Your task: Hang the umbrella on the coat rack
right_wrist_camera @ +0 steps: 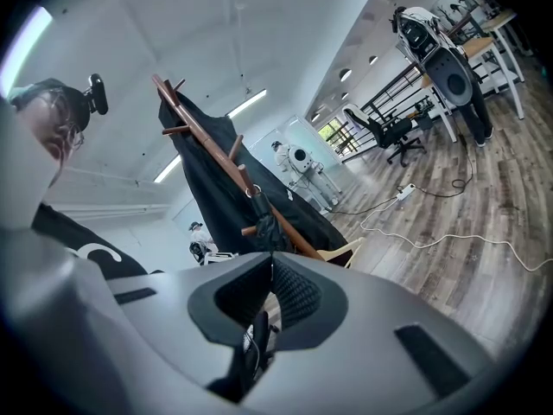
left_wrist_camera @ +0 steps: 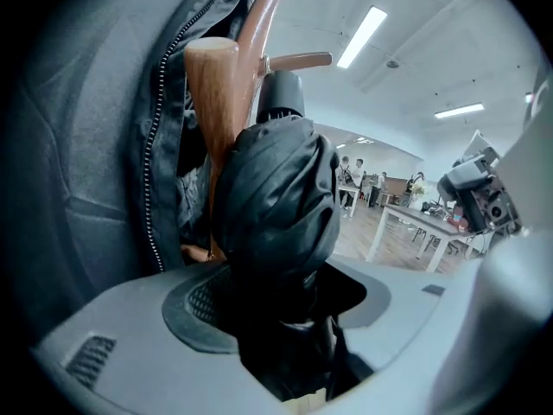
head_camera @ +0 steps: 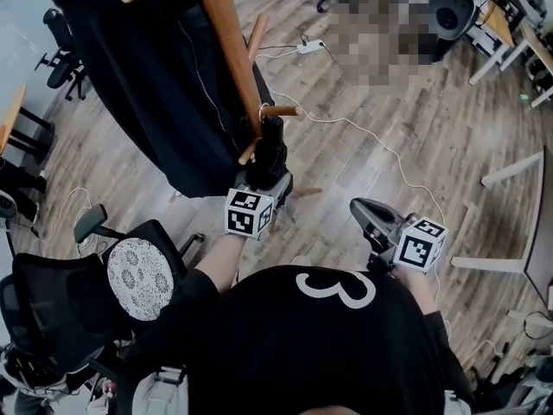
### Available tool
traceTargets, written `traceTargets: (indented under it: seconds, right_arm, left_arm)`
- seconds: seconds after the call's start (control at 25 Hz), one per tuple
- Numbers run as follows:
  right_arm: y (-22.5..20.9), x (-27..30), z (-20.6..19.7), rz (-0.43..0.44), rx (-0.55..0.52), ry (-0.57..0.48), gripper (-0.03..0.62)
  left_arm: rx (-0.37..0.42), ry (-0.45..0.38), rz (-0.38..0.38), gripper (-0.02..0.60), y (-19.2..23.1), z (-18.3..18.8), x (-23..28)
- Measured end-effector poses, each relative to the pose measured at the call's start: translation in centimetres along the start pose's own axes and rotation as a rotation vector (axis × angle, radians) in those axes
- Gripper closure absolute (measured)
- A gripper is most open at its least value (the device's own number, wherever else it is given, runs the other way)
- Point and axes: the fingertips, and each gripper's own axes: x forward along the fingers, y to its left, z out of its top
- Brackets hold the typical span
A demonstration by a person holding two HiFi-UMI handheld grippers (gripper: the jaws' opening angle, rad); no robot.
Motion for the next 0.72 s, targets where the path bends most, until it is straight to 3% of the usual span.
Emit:
traceTargets:
  seconds: [0.28,0.72]
  right_arm:
    - [0.9,-0.7,-0.4,0.009,-0.022,0.012,0.568]
    - [2.7,-4.5,-2.1,0.013,-0.044,0.04,0.568]
  left_arm:
    - [0.034,-0.014,0.036,0.293,0.0,-0.4,0.2]
    - [-0.024,-0.041,0.007,0.272,-3.3,-1.3,-3.0]
